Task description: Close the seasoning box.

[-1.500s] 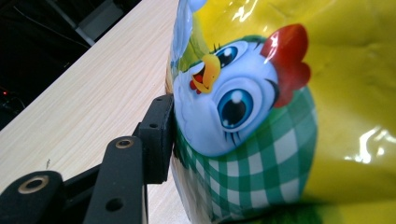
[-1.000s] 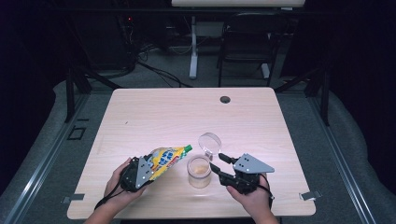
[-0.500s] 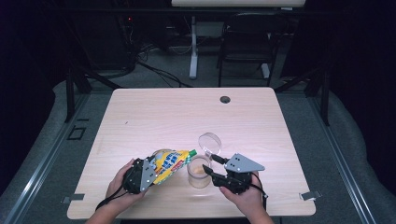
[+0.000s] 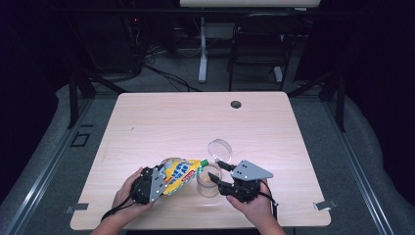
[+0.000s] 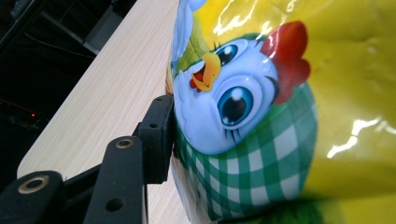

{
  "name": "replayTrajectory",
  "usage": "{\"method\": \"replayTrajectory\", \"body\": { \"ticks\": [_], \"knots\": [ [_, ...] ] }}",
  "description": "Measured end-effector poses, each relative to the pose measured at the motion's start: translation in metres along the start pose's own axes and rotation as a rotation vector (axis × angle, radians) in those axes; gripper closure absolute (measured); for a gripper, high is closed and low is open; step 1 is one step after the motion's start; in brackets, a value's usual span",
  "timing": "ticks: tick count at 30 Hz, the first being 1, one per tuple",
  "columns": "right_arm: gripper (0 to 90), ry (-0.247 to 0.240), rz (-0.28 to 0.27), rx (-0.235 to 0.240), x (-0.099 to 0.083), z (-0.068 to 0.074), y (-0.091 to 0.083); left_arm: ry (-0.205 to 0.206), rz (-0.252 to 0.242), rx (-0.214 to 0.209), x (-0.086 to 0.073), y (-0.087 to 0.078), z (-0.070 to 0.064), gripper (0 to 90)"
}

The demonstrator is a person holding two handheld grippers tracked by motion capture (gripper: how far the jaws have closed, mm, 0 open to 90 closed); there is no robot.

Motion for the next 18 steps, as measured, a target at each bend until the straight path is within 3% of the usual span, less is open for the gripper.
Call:
{"method": "replayTrajectory", "body": {
  "ticks": [7,15,18],
  "knots": [
    [51.5,-0.008,0.009,0.000,0.003,0.003,0.002,0.008,0.004,-0.001,0.000,0.001,-0.001,52.9],
    [51.5,-0.051,0.041,0.024,0.009,0.010,0.010,-0.022,0.029,-0.013,-0.009,0.005,0.001,52.9],
    [51.5,-0.040,0.036,0.030,0.009,0.012,0.014,-0.019,0.045,-0.017,-0.011,0.009,0.001,52.9]
  ]
}}
Point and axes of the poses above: each handheld gripper's, and its own axes: y roughly forward along the jaws, x roughly out of its top, z roughly to its left, the point moved 3 cm from there along y, roughly forward along the jaws, and after that the axes turned 11 degrees about -x, right-handed, at the moved point
